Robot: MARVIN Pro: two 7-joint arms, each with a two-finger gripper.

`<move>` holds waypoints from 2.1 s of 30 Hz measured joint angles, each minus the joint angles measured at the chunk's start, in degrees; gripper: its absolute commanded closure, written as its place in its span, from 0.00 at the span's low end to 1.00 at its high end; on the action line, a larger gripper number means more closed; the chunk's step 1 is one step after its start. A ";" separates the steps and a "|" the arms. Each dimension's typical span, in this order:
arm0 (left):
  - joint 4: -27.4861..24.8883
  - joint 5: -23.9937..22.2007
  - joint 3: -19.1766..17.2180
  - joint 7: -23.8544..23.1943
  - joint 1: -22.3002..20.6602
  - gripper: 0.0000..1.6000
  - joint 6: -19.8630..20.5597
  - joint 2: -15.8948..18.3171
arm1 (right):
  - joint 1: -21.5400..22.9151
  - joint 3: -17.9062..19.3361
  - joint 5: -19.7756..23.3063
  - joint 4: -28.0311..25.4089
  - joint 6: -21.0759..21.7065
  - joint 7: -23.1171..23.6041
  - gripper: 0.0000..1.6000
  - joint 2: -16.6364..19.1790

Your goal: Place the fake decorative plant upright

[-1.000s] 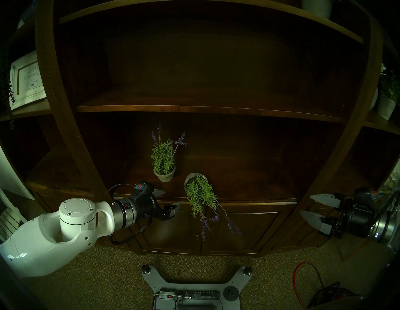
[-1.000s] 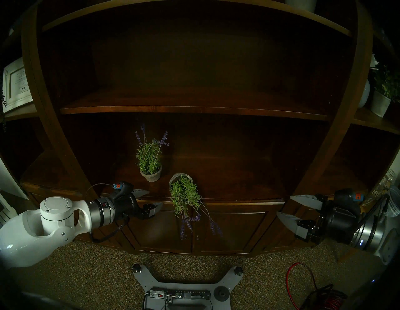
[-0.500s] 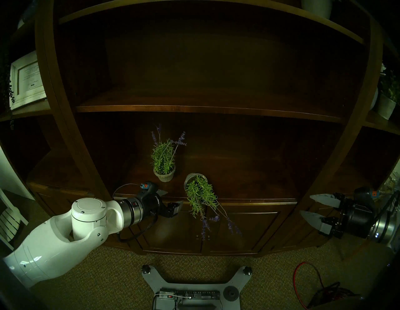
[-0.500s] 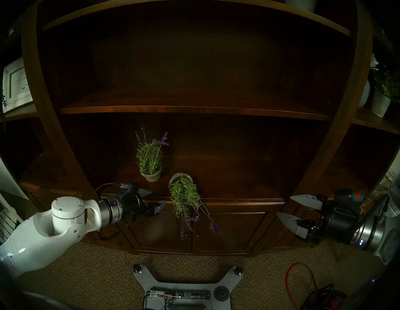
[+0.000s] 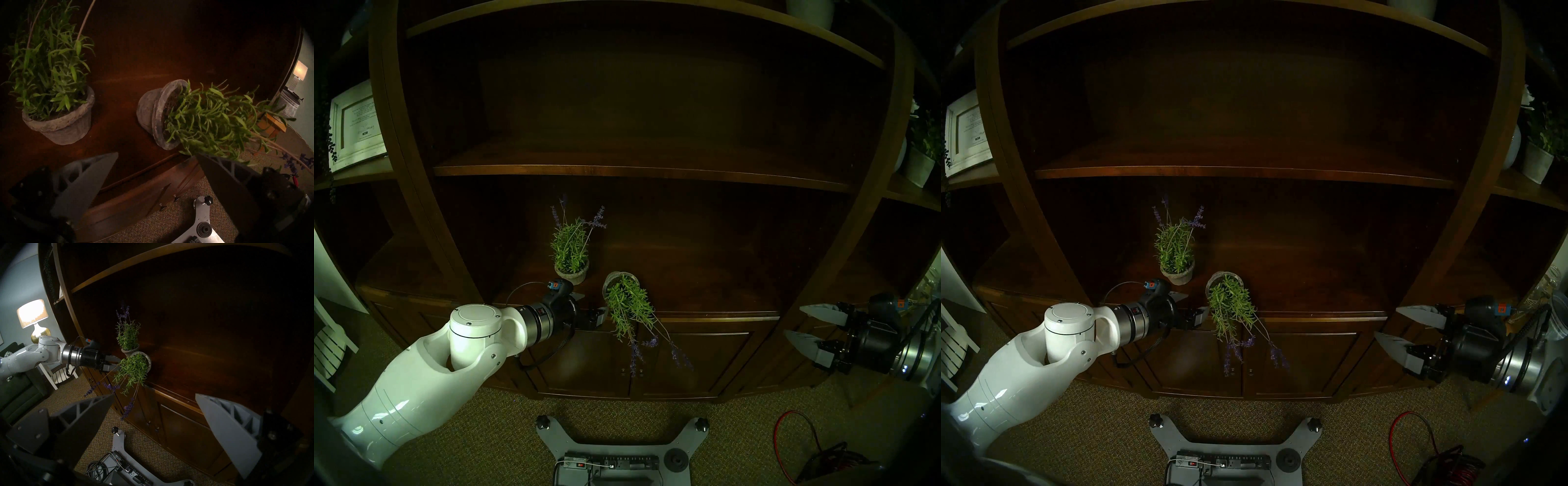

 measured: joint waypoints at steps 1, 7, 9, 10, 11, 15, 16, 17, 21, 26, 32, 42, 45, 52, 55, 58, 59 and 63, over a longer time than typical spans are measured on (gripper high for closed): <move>0.41 0.33 0.10 -0.06 -0.38 0.00 0.24 -0.53 | 0.00 0.00 0.00 0.00 0.00 0.00 0.00 0.00; 3.58 2.84 0.74 -0.68 -3.13 0.00 1.92 -4.33 | -0.01 0.00 0.00 0.00 0.00 0.00 0.00 0.00; 4.80 3.79 0.94 -0.96 -4.21 0.00 2.55 -5.79 | -0.01 0.00 0.01 0.00 0.00 0.00 0.00 0.00; 5.46 4.34 1.08 -1.12 -4.83 0.00 2.88 -6.58 | -0.01 0.00 0.01 0.00 0.00 0.00 0.00 0.00; 6.10 4.89 1.19 -1.27 -5.41 0.00 3.20 -7.35 | -0.01 0.00 0.01 0.00 0.00 0.00 0.00 0.00; 7.91 6.58 1.63 -1.75 -7.14 0.00 4.15 -9.72 | -0.01 0.00 0.01 0.00 0.00 0.00 0.00 0.00; 8.78 7.34 1.90 -1.98 -7.93 0.00 4.60 -10.77 | -0.01 0.00 0.01 0.00 0.00 0.00 0.00 0.00; 9.16 7.70 2.02 -2.08 -8.25 0.00 4.78 -11.22 | -0.01 0.00 0.01 0.00 0.00 0.00 0.00 0.00; 11.20 9.52 2.61 -2.77 -9.93 0.00 5.74 -13.56 | -0.01 0.00 0.01 0.00 0.00 0.00 0.00 0.00; 13.59 11.46 3.14 -3.87 -11.97 0.00 6.82 -16.00 | -0.01 0.00 0.01 0.00 0.00 0.00 0.00 0.00; 16.93 13.87 3.77 -5.98 -14.95 0.00 8.28 -18.60 | -0.02 0.00 0.01 0.00 0.00 0.00 0.00 0.00; 20.69 17.30 4.88 -9.35 -19.10 0.00 9.77 -21.69 | -0.02 0.01 0.01 0.00 0.00 0.00 0.00 0.00; 21.36 18.09 5.59 -10.11 -20.32 0.00 10.17 -22.52 | -0.02 0.01 0.01 0.00 0.00 0.00 0.00 0.00; 22.89 19.60 7.64 -11.68 -23.28 0.00 11.05 -24.51 | -0.02 0.01 0.01 0.00 0.00 0.00 0.00 0.00; 23.78 20.05 8.53 -12.24 -24.61 0.00 11.42 -25.42 | -0.02 0.01 0.01 0.00 0.00 0.00 0.00 0.00; 24.88 20.37 9.37 -12.62 -25.86 0.00 11.71 -26.27 | -0.02 0.01 0.01 0.00 -0.01 0.00 0.00 0.00; 25.35 20.46 9.62 -12.72 -26.28 0.00 11.78 -26.57 | -0.02 0.01 0.01 0.00 -0.01 0.00 0.00 0.00; 27.10 20.68 10.31 -13.00 -27.59 0.00 11.87 -27.58 | -0.02 0.01 0.01 0.00 -0.01 0.00 0.00 0.00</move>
